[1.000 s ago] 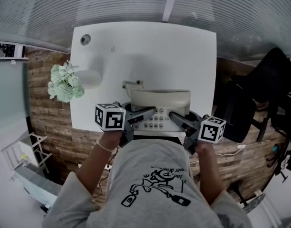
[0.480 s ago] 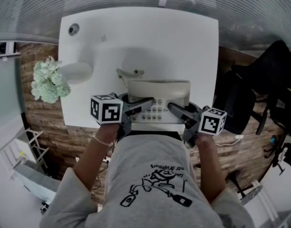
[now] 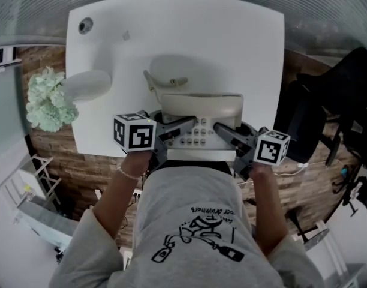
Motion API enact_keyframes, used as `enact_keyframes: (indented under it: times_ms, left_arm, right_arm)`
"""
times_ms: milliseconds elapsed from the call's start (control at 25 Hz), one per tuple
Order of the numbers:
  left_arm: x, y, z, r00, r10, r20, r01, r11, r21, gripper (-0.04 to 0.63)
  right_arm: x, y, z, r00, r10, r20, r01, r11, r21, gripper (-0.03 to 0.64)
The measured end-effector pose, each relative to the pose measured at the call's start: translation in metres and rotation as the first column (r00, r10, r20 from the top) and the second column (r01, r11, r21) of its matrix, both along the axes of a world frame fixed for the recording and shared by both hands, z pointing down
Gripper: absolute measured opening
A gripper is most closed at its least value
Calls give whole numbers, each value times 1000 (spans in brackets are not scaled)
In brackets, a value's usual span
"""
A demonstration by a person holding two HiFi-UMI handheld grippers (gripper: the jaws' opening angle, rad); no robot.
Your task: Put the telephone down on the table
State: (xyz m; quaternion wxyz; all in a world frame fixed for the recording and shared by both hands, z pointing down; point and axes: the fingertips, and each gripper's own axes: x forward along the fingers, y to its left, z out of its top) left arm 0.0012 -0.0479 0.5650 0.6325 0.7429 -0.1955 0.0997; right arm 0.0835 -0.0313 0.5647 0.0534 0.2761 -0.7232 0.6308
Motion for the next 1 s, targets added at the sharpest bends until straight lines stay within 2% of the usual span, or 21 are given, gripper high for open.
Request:
enact_keyframes:
  times_ms: [280,560,1000]
  left_arm:
    - [-1,5,10,999,3,36,-3,1000,4,270]
    - [0,14,23,991,38,130,-42,999,31,330]
    - [0,18,35,977,14,211,-25,998,50,354]
  right_arm:
    - [-3,5,11,1000,0,17,0,1000,-18,293]
    - [-5,10,20,1000,-5,10,5,1000,-22,293]
    - [-4,15,33,999,39,37,-37,999,-40,293]
